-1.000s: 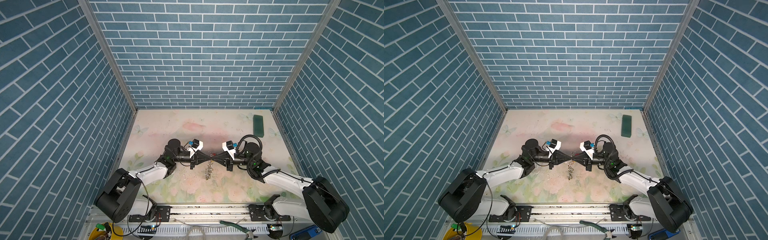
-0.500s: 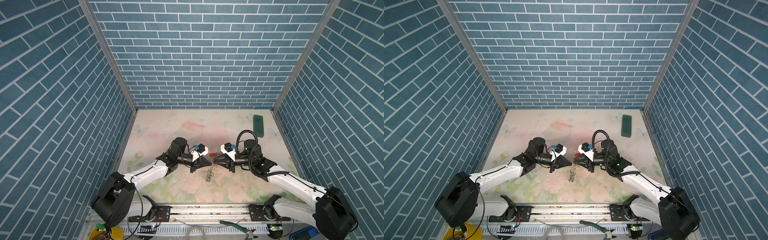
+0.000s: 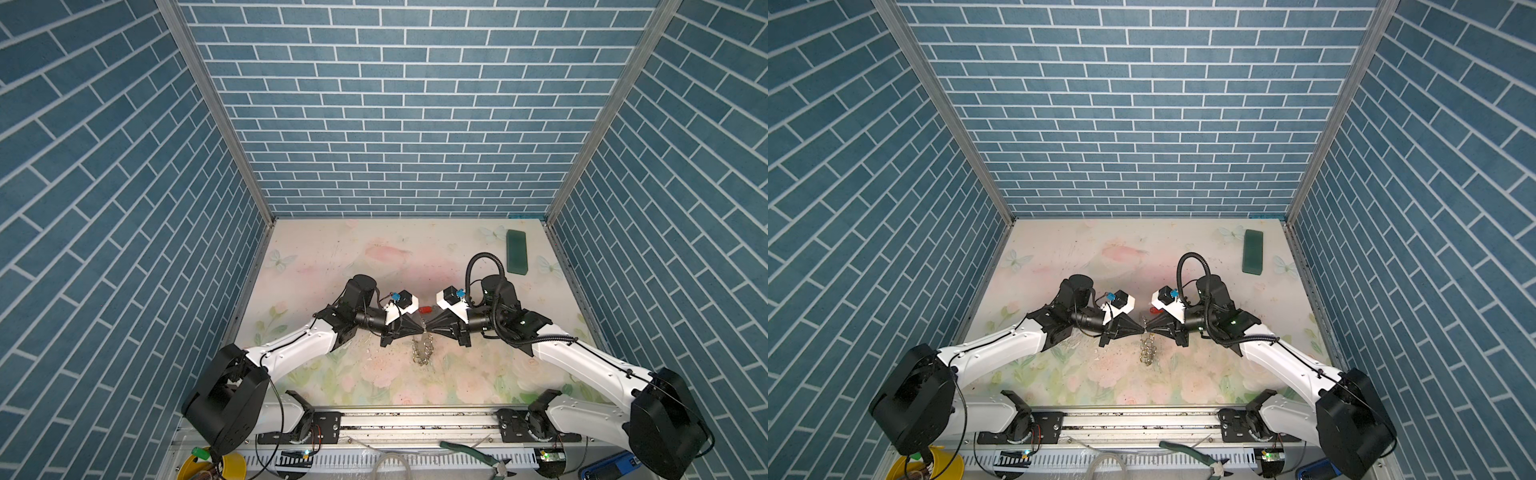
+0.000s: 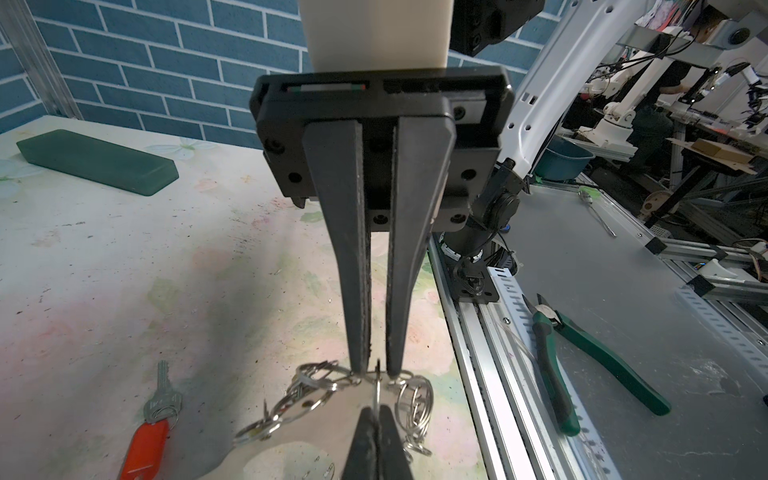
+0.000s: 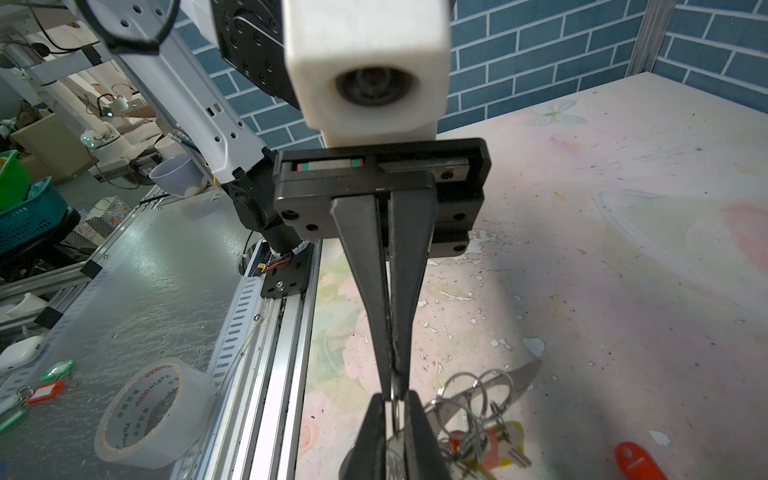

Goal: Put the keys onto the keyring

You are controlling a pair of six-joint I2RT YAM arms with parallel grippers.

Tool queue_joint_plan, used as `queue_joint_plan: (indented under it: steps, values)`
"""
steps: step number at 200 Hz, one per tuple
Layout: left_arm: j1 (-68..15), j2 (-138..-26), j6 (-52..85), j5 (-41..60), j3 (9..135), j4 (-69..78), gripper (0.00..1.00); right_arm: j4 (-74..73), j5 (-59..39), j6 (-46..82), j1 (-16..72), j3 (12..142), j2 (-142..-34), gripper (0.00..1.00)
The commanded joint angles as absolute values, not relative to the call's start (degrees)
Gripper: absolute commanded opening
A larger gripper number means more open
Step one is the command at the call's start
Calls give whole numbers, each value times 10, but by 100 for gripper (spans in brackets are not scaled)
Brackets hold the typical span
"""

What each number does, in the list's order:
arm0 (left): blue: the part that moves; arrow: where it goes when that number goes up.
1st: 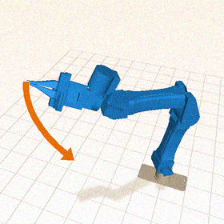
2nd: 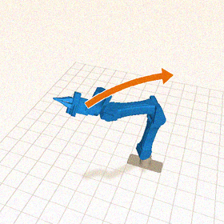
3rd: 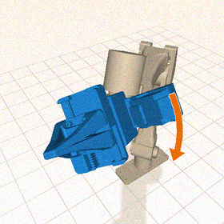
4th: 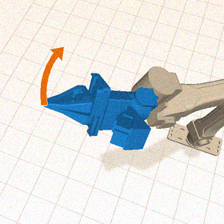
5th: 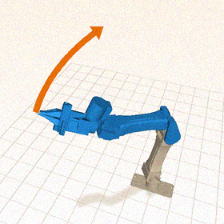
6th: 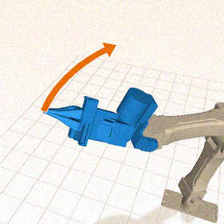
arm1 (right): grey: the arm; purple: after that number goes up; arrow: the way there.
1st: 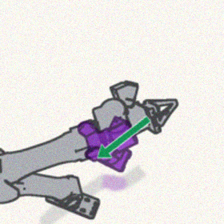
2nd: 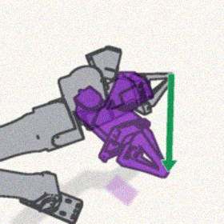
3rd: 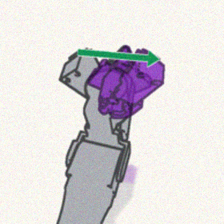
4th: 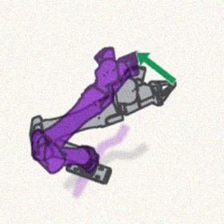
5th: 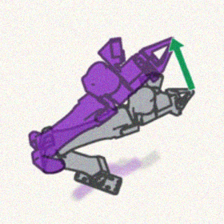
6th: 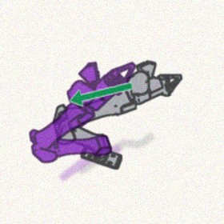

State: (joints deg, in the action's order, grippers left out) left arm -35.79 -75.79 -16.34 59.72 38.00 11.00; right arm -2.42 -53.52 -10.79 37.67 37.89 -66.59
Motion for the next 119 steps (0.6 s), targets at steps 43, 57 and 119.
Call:
queue_joint_plan:
  steps: [43,57,119]
  values:
    - [-361,-737,-168,585,383,111,0,13,-534,-156,385,403,-676,8]
    - [-361,-734,-164,583,381,119,0,14,-531,-158,386,404,-677,8]
    - [-362,-731,-164,573,377,125,0,18,-527,-160,388,408,-677,6]
